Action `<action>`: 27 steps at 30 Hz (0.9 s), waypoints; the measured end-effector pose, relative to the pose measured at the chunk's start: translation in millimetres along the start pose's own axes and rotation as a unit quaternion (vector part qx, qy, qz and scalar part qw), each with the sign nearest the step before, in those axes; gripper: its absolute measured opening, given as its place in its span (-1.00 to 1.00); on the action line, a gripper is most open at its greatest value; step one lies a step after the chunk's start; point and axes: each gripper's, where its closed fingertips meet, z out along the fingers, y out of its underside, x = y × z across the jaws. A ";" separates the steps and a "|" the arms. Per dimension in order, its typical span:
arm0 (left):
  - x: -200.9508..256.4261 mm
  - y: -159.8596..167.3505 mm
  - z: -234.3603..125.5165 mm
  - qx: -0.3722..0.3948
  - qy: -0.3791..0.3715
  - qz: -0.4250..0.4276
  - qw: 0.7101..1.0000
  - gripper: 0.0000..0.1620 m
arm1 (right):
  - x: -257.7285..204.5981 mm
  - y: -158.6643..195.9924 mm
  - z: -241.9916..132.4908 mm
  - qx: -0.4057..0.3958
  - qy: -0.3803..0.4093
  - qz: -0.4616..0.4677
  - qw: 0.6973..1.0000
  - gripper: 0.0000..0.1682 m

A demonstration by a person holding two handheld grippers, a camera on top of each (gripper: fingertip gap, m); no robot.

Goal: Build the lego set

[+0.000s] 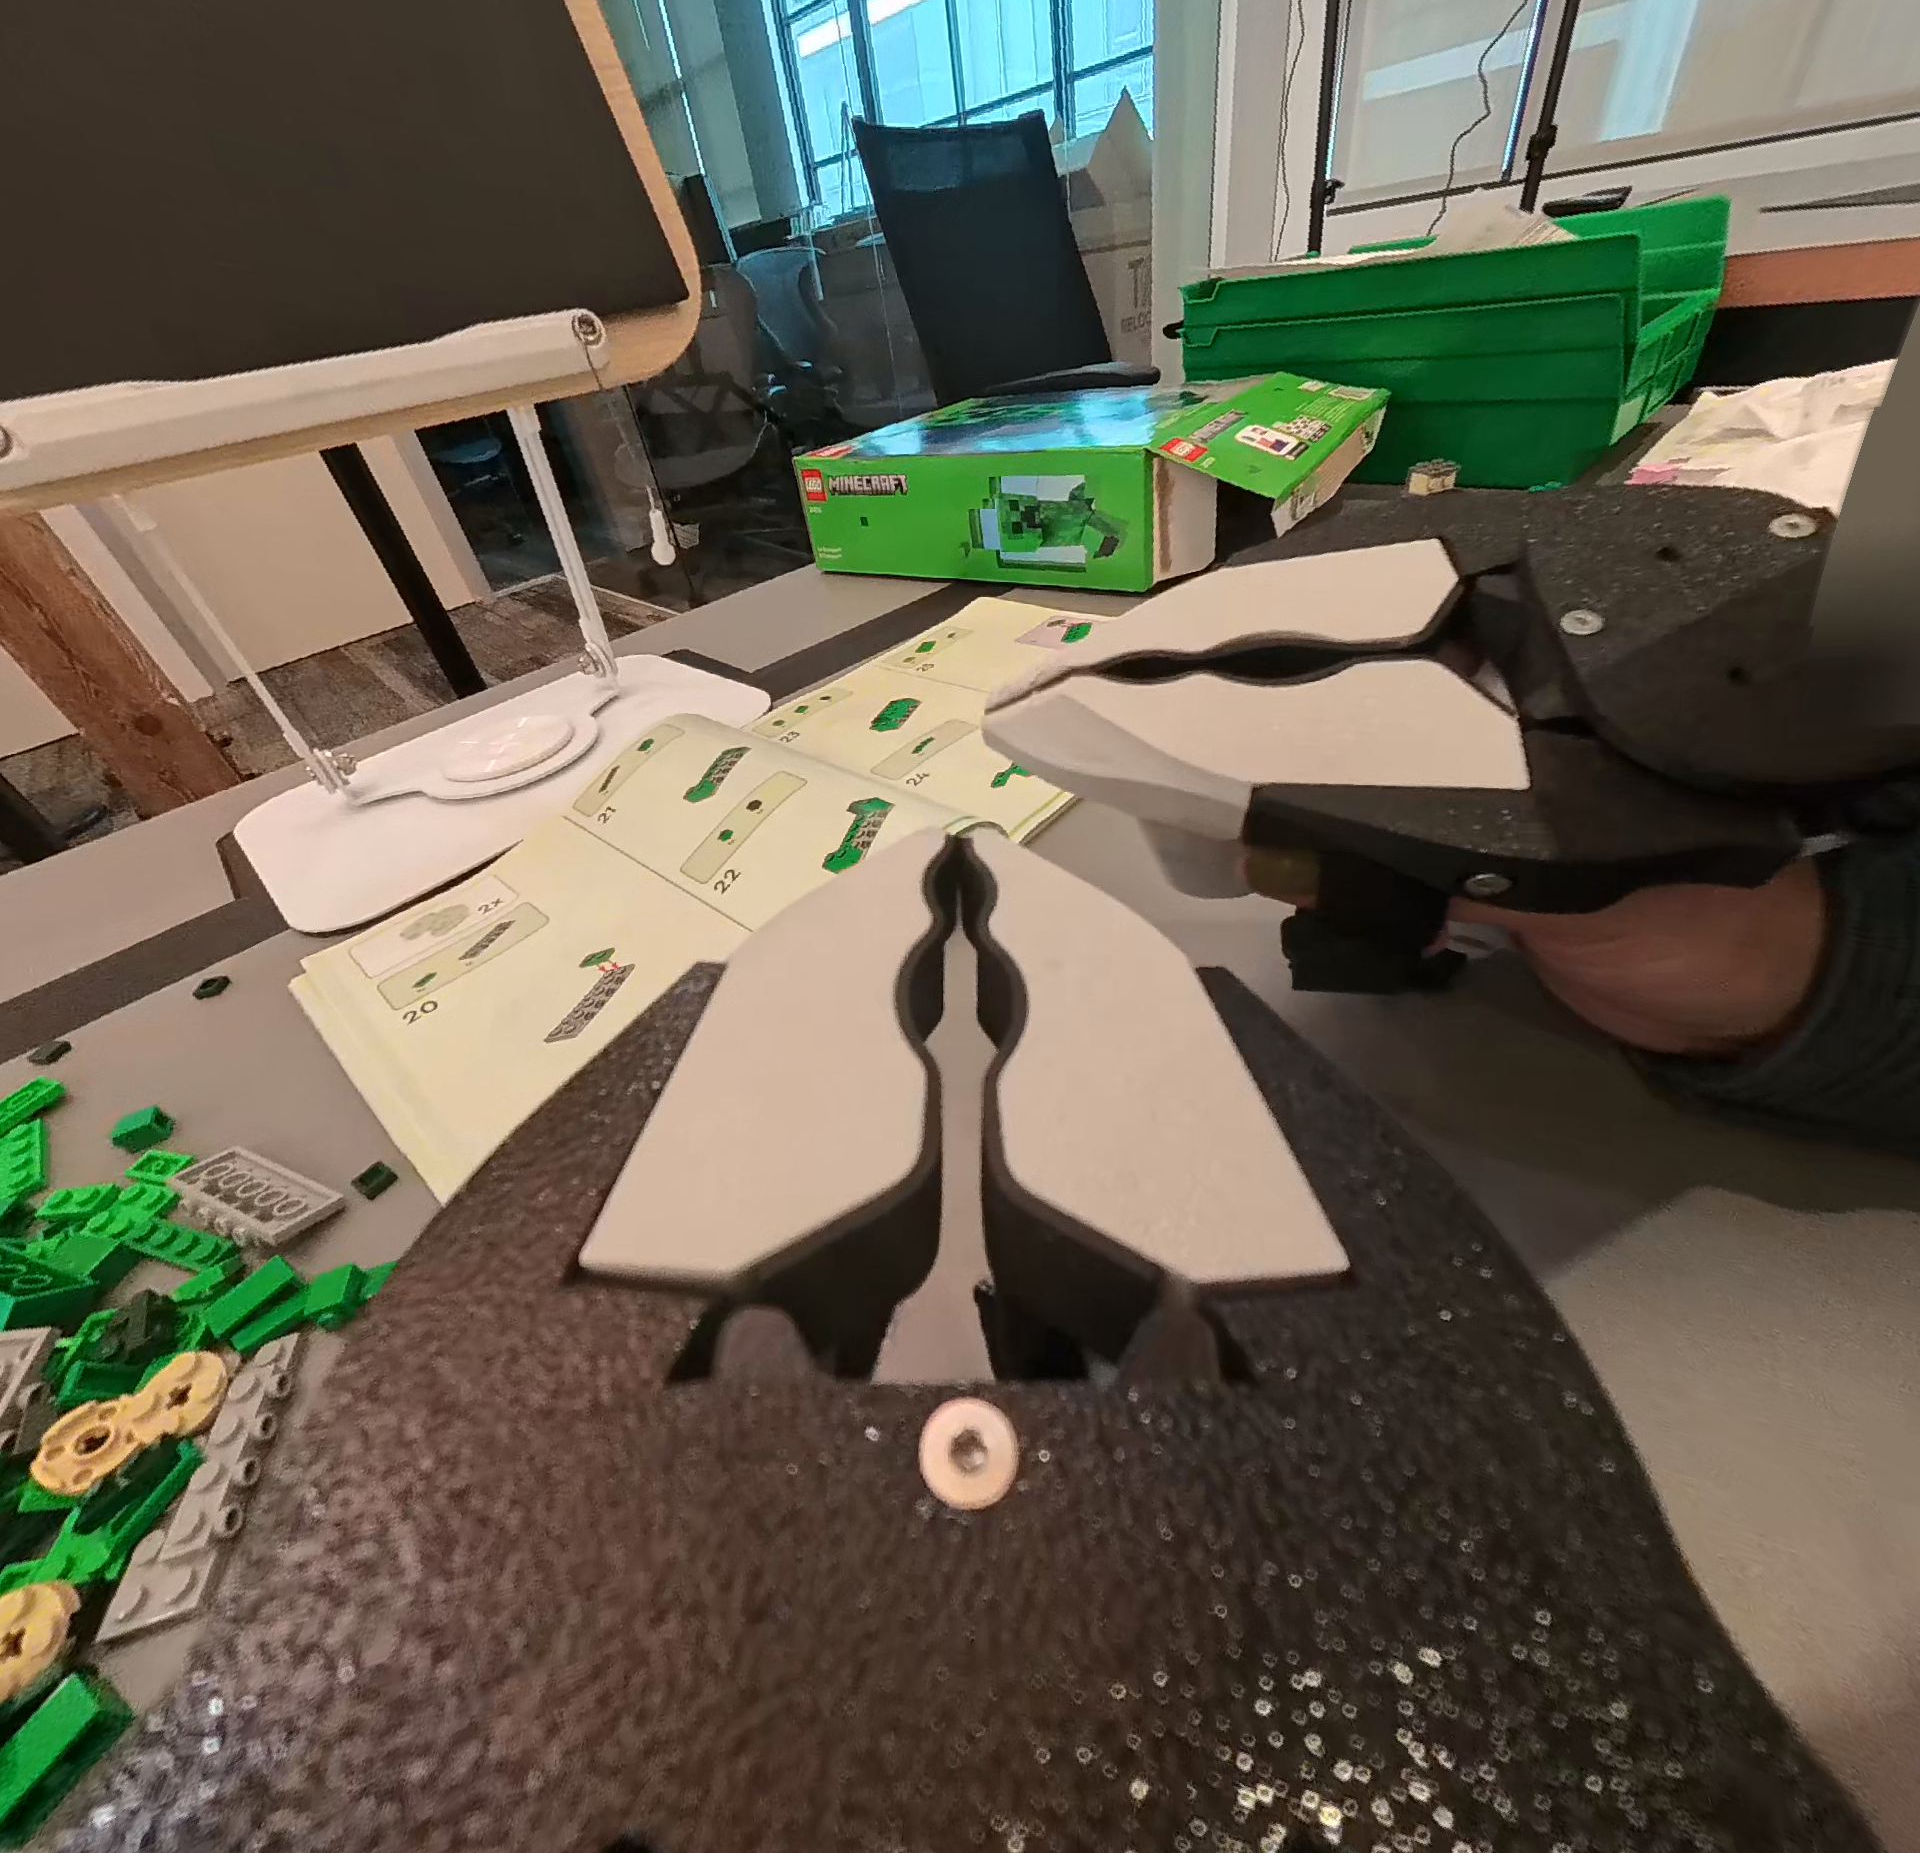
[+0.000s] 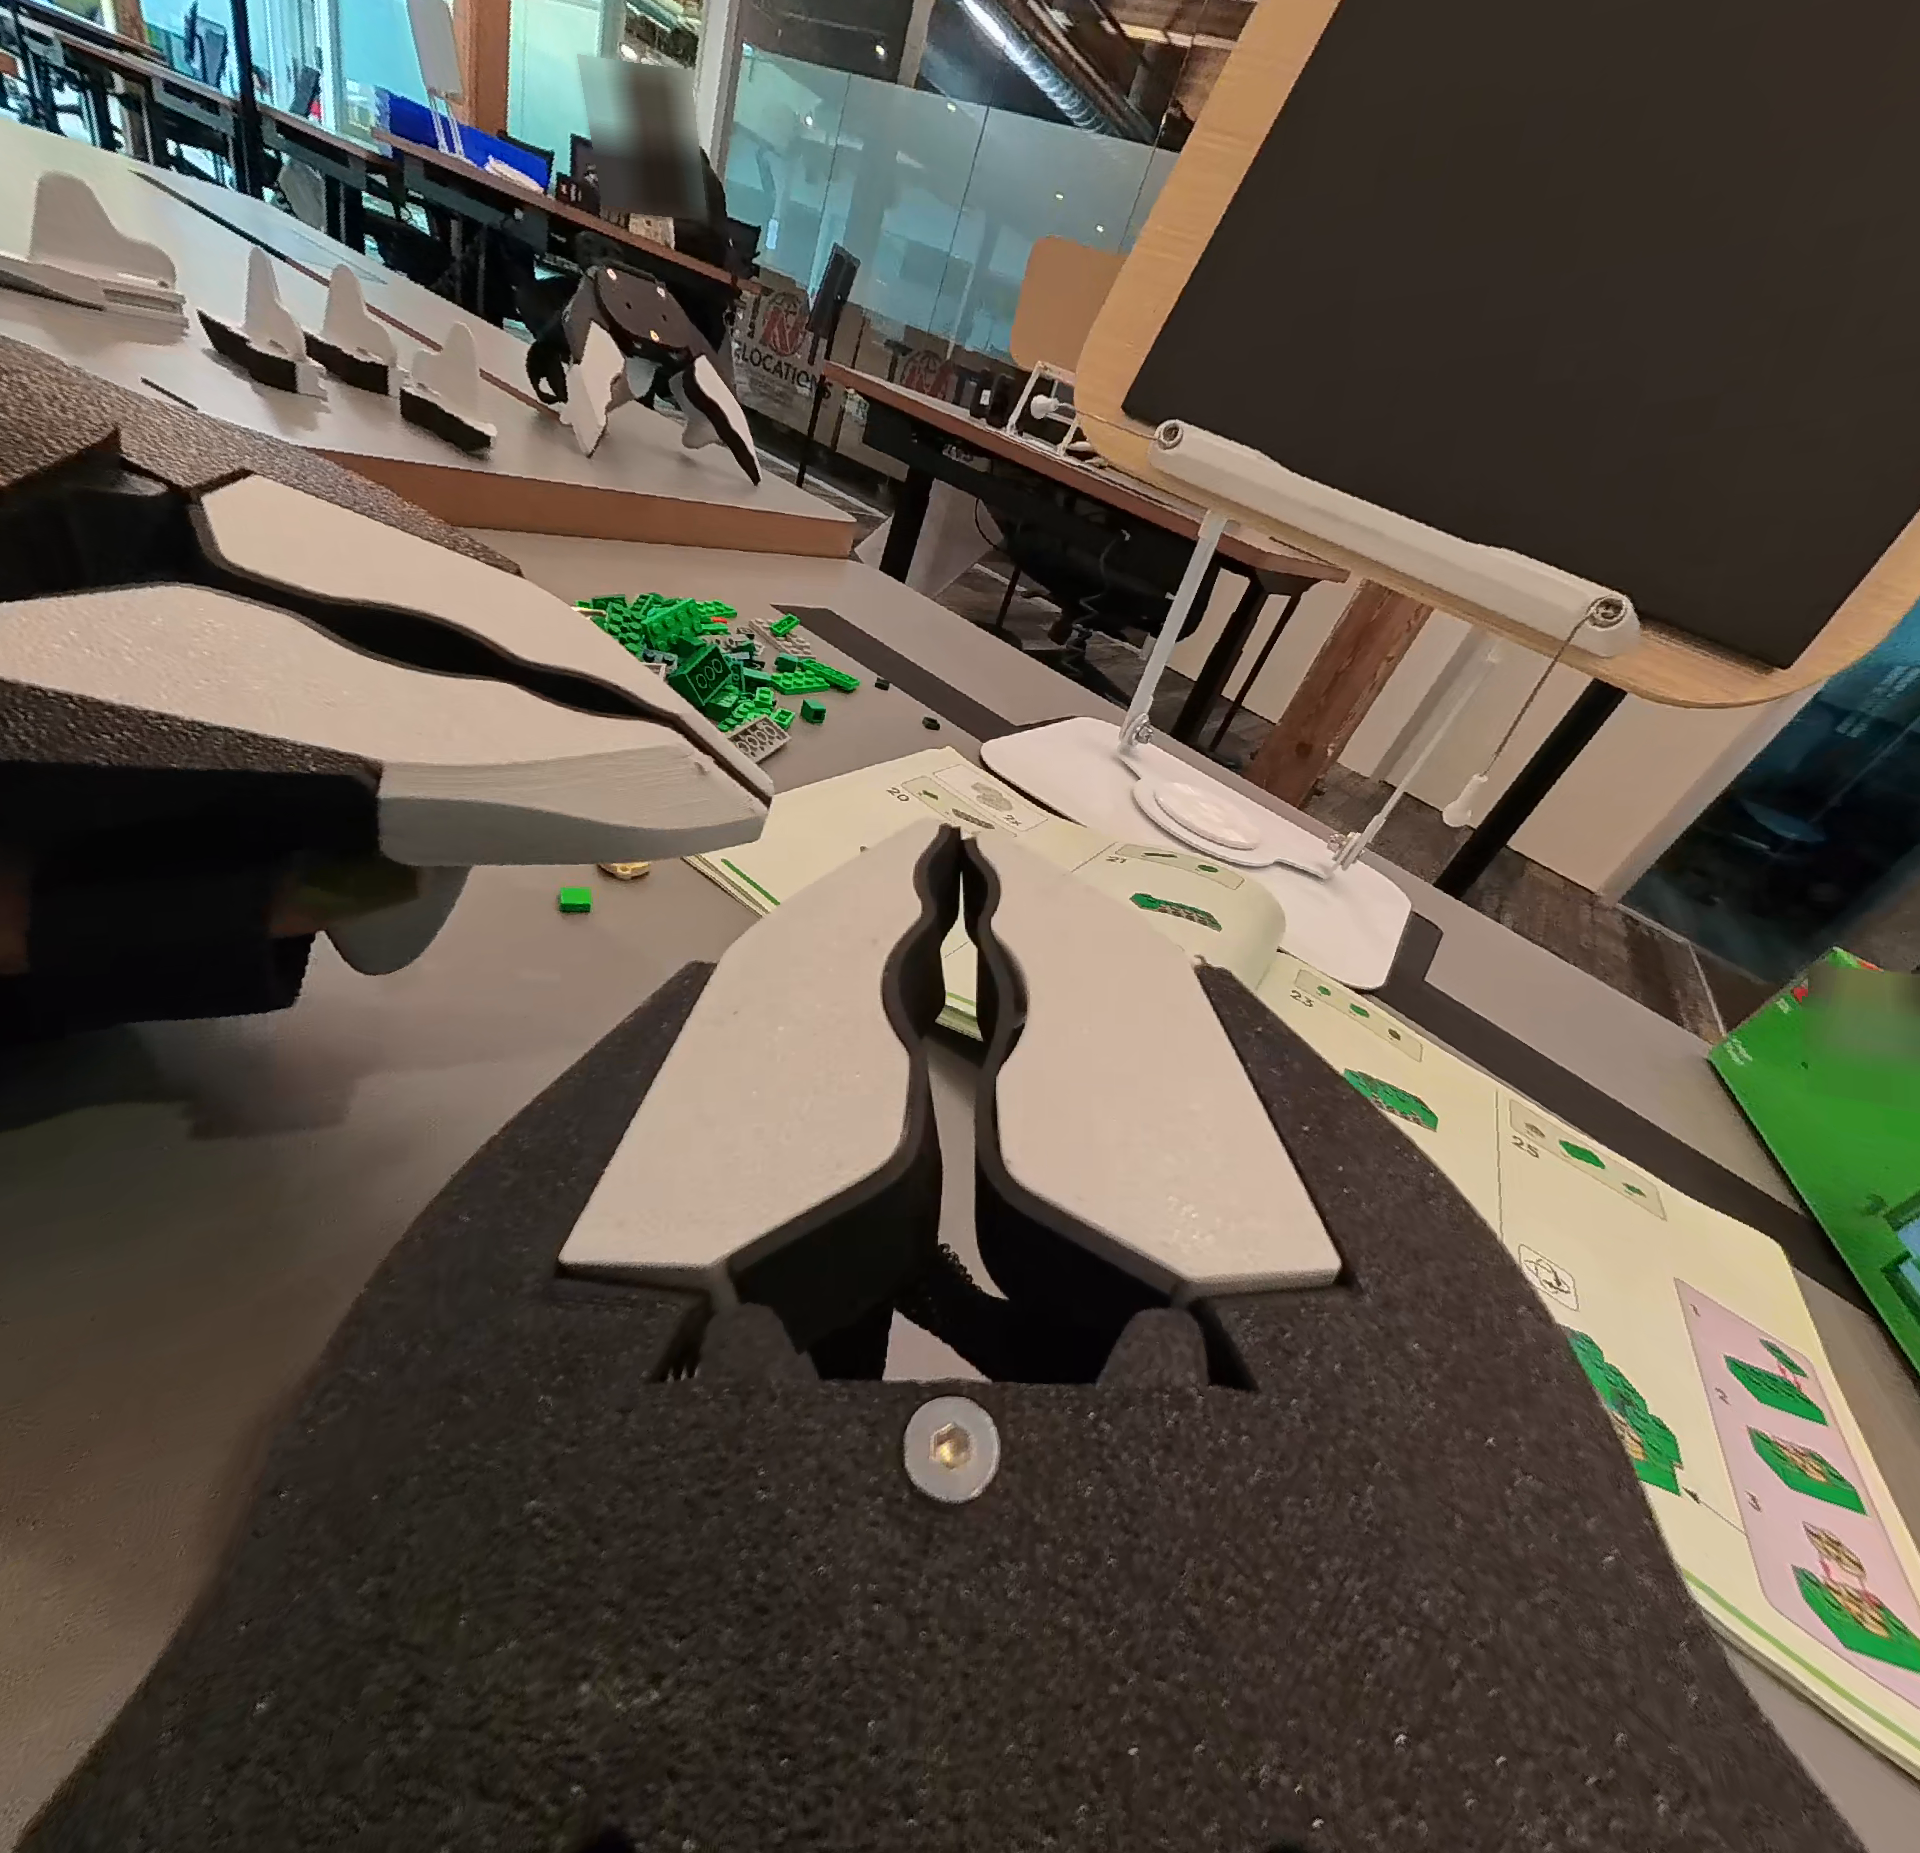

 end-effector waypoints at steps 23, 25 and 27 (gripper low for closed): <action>-139.3 19.9 -56.7 -0.119 -0.197 0.028 0.973 -1.00 | -2.4 1.4 3.4 -0.006 -0.003 -0.009 1.000 -1.00; -143.5 33.9 -48.0 -0.164 -0.165 -0.026 0.972 -0.85 | -2.6 1.8 3.8 -0.008 -0.002 -0.012 1.000 -1.00; -148.3 52.8 -37.7 -0.234 -0.148 -0.069 0.958 -0.67 | -3.6 1.5 3.7 -0.006 -0.002 -0.017 1.000 -1.00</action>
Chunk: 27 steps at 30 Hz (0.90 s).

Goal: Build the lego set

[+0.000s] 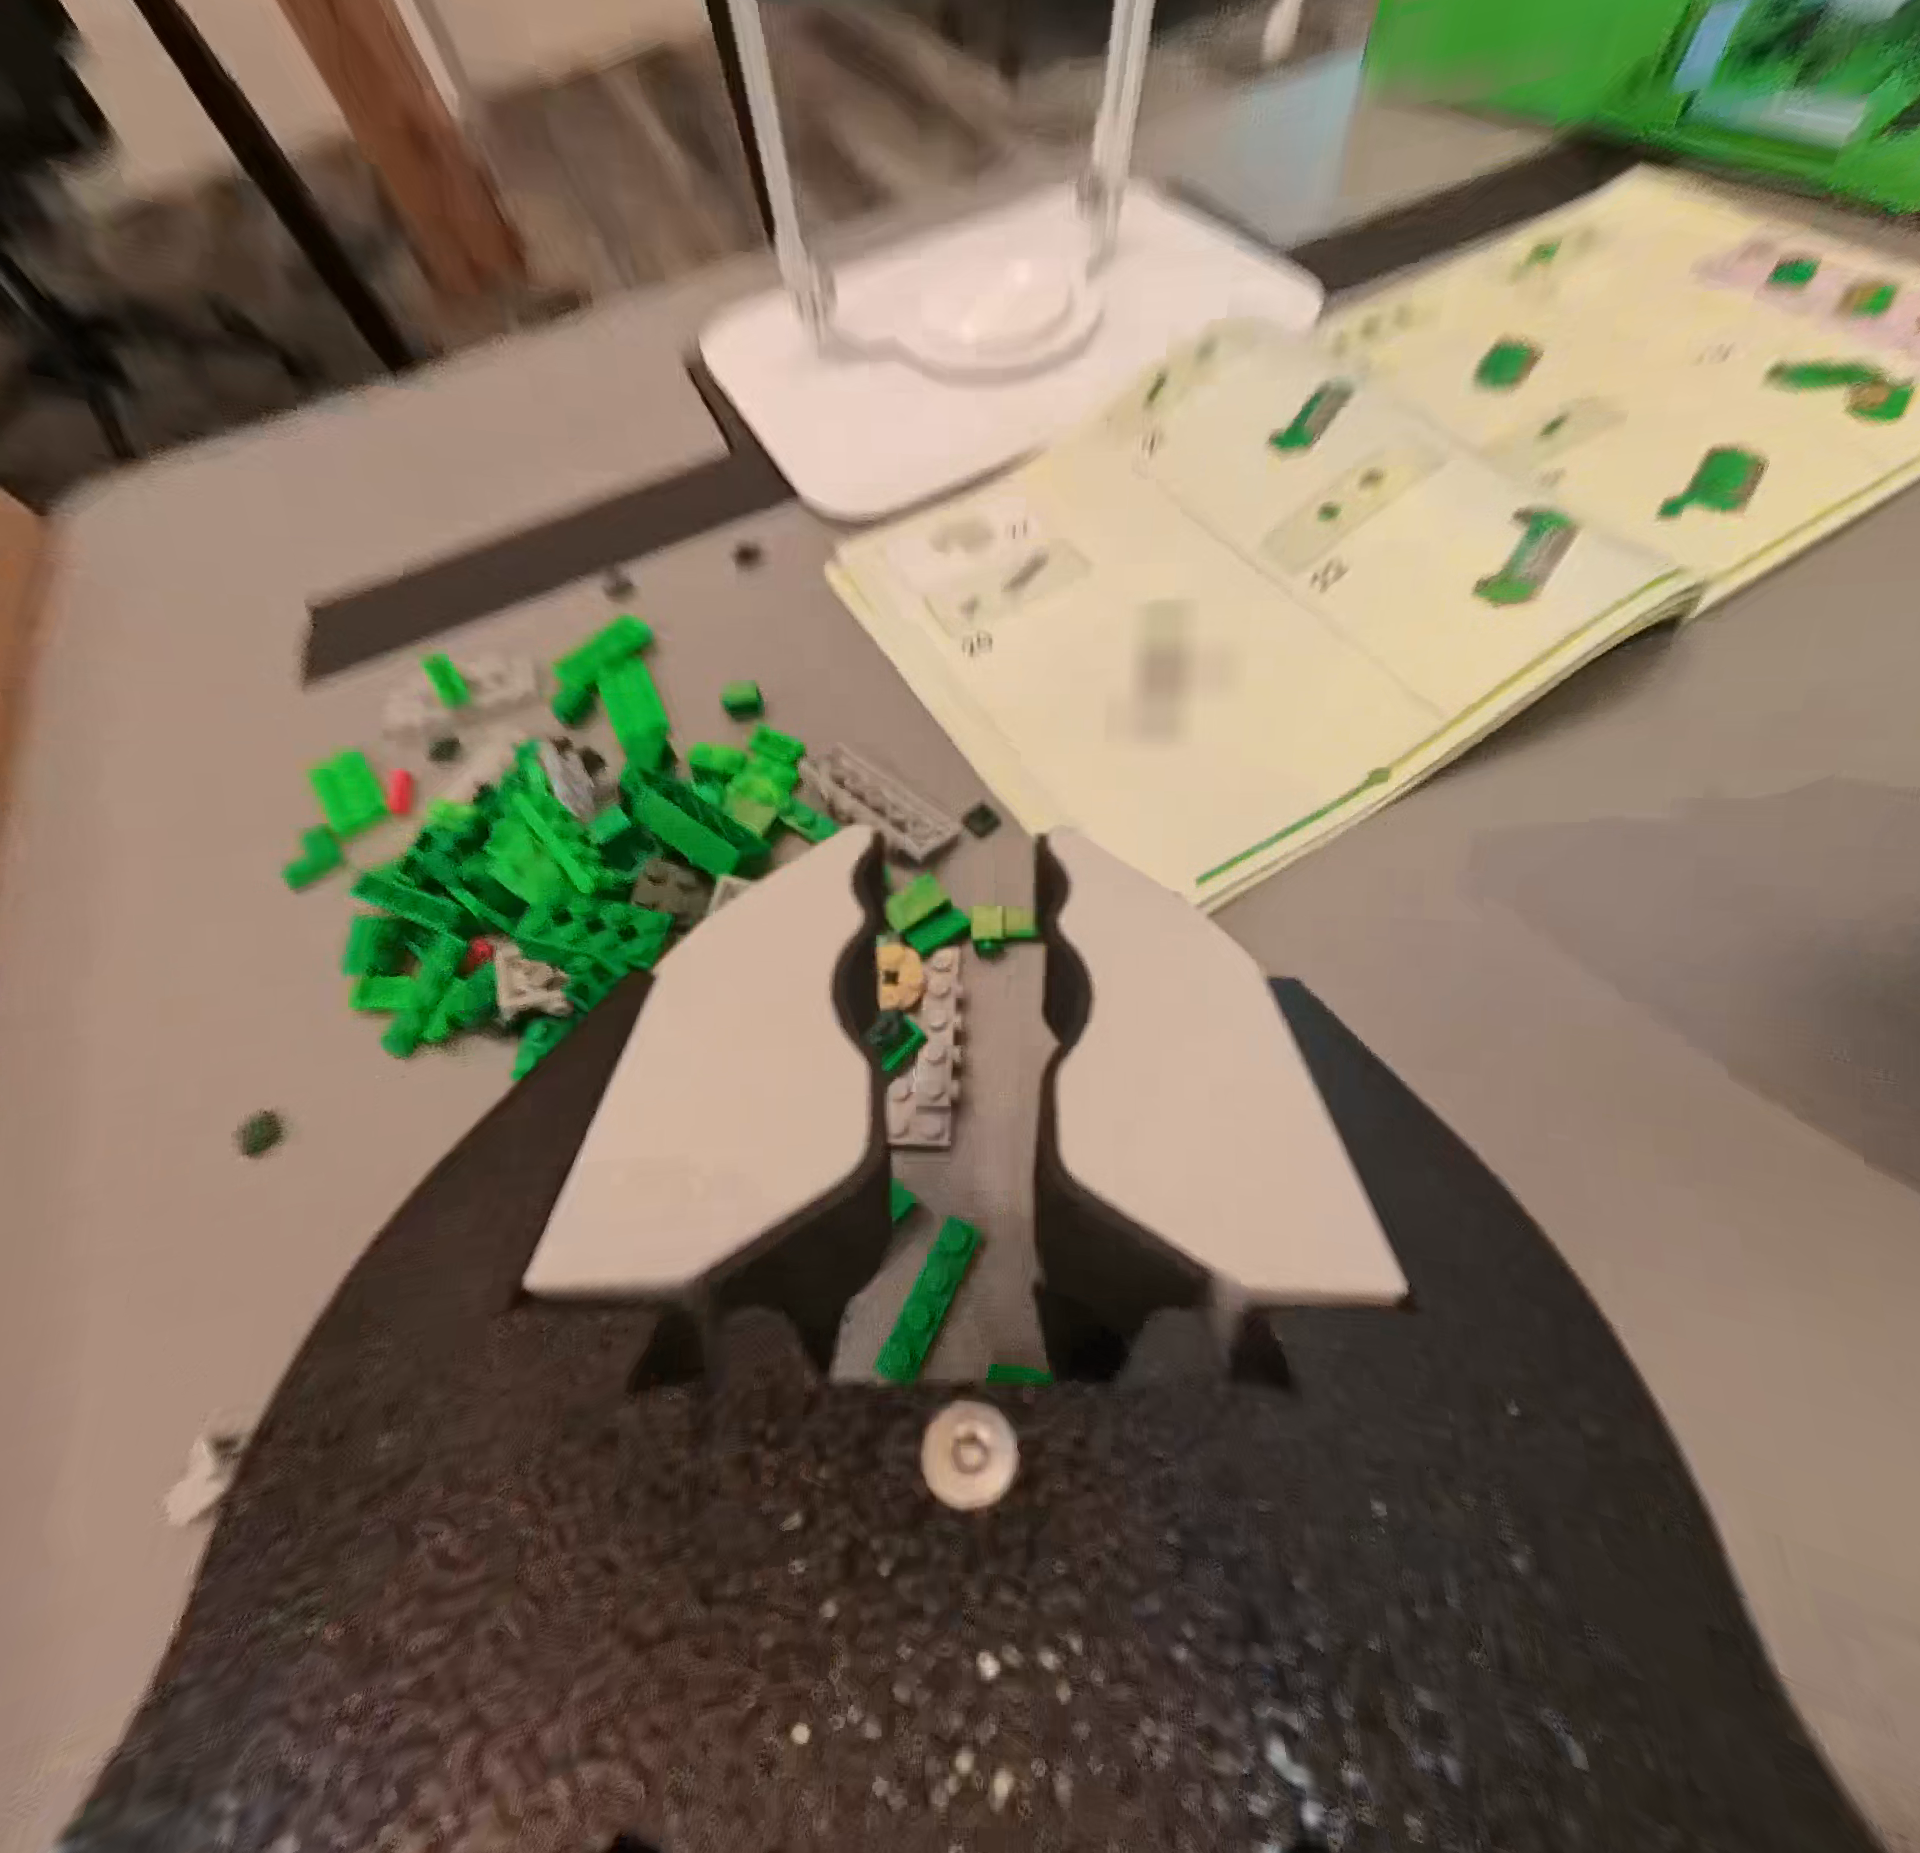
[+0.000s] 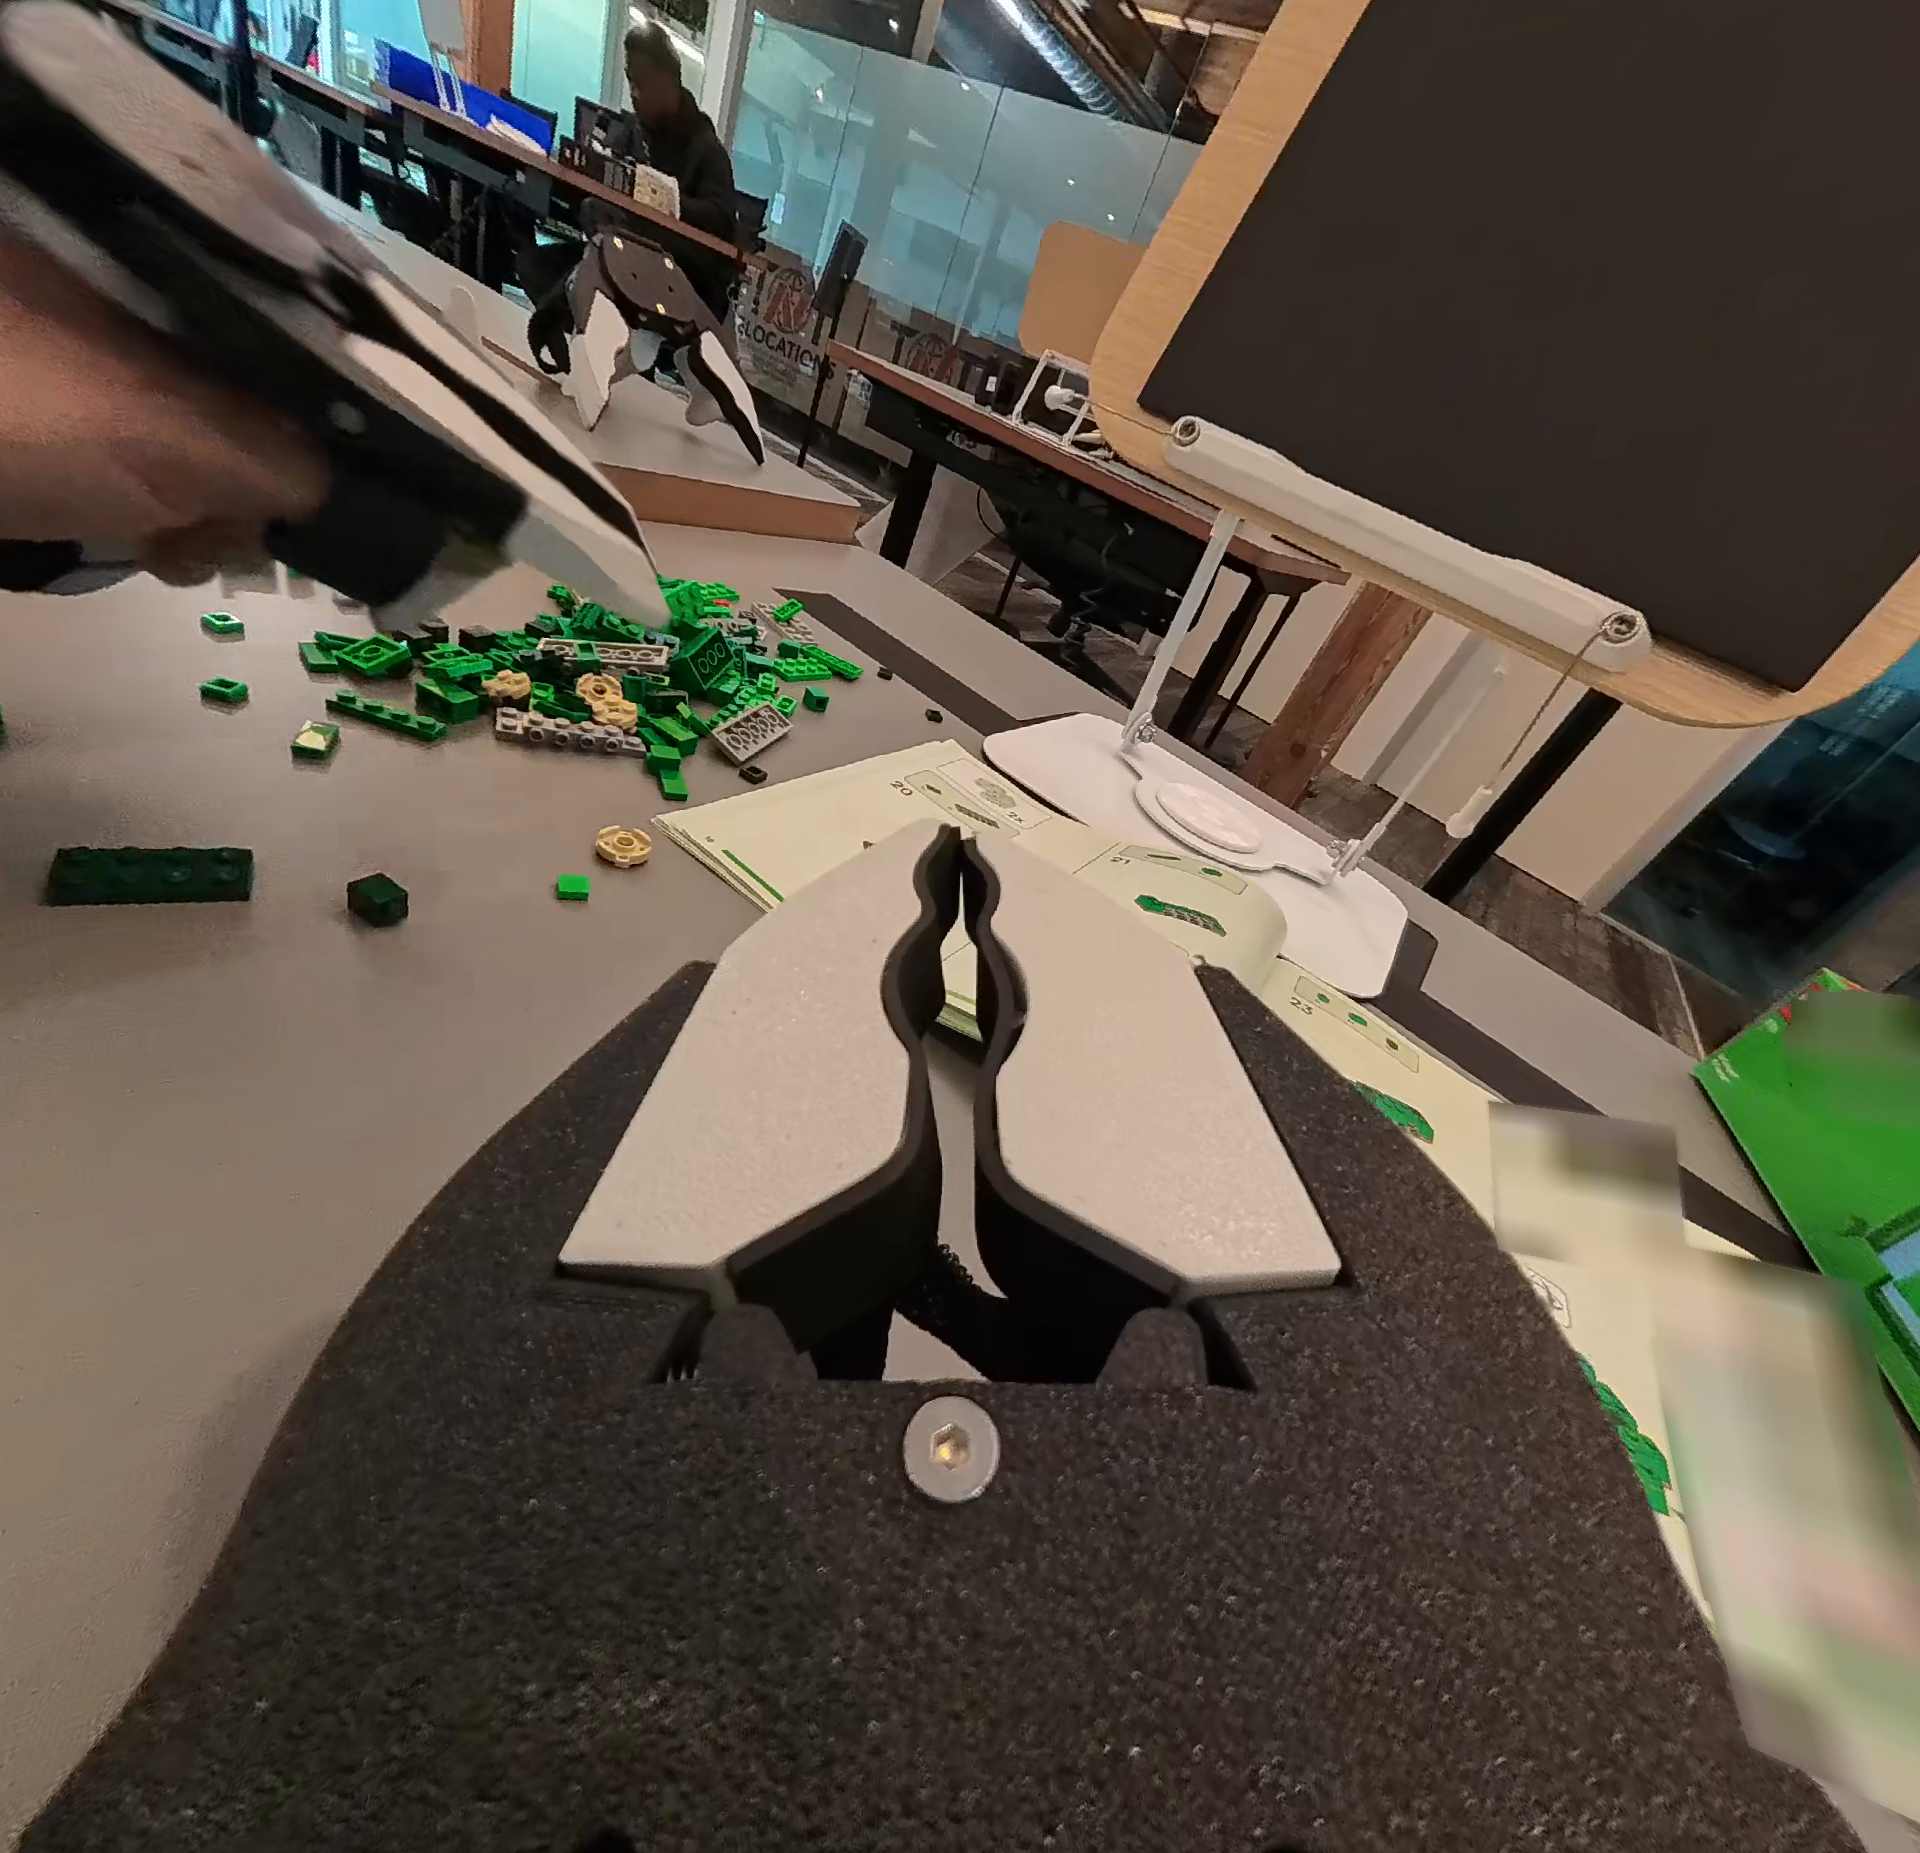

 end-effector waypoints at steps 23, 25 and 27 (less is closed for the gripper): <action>-24.1 25.5 75.3 -0.275 -0.047 -0.001 0.960 -0.67 | 1.3 -1.8 -0.2 0.008 -0.007 0.016 1.000 -1.00; -23.5 25.9 75.3 -0.278 -0.042 0.008 0.959 -0.70 | 1.1 -1.9 -0.2 0.008 -0.007 0.015 1.000 -1.00; -24.3 26.0 74.7 -0.279 -0.038 0.019 0.959 -0.71 | 1.2 -1.9 -0.3 0.008 -0.007 0.015 1.000 -1.00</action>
